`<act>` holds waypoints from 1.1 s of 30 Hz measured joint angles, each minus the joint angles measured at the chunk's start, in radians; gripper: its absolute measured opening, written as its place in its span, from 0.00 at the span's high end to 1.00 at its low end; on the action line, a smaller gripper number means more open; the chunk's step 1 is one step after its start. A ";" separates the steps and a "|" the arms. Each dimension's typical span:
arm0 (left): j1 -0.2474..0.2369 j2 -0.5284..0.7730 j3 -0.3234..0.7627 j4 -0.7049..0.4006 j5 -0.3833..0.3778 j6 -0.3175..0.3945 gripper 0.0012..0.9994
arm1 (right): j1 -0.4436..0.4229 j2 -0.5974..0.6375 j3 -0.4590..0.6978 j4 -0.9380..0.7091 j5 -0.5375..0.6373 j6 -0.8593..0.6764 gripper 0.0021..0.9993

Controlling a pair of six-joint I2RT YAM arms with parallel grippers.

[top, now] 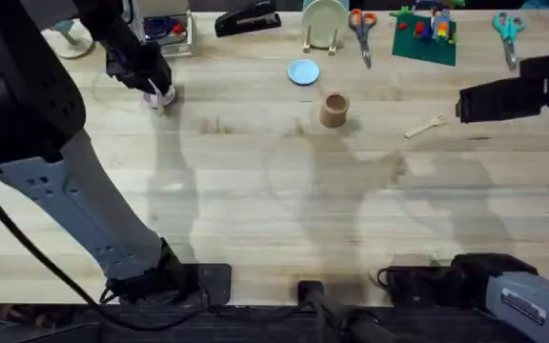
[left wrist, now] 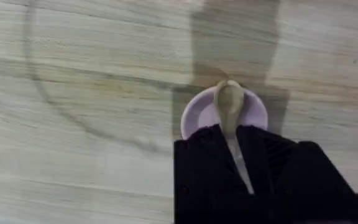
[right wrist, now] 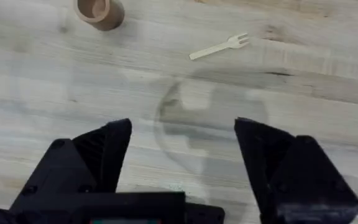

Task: Pick up a utensil and set it on the pink plate, then put the other utensil in the container.

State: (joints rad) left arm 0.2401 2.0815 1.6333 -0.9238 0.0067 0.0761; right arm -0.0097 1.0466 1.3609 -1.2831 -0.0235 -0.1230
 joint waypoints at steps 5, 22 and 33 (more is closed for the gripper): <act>0.000 0.000 0.000 0.000 0.000 0.000 0.84 | 0.000 0.000 0.000 0.000 0.000 0.000 0.00; 0.000 0.000 0.036 -0.061 0.001 0.000 0.84 | 0.000 0.000 0.000 0.000 0.000 0.000 0.00; 0.000 -0.107 0.177 -0.187 0.003 0.001 0.76 | 0.000 0.000 0.000 0.000 0.000 0.000 0.00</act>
State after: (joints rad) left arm 0.2401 1.9750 1.8100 -1.1112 0.0101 0.0769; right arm -0.0097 1.0466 1.3609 -1.2831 -0.0235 -0.1226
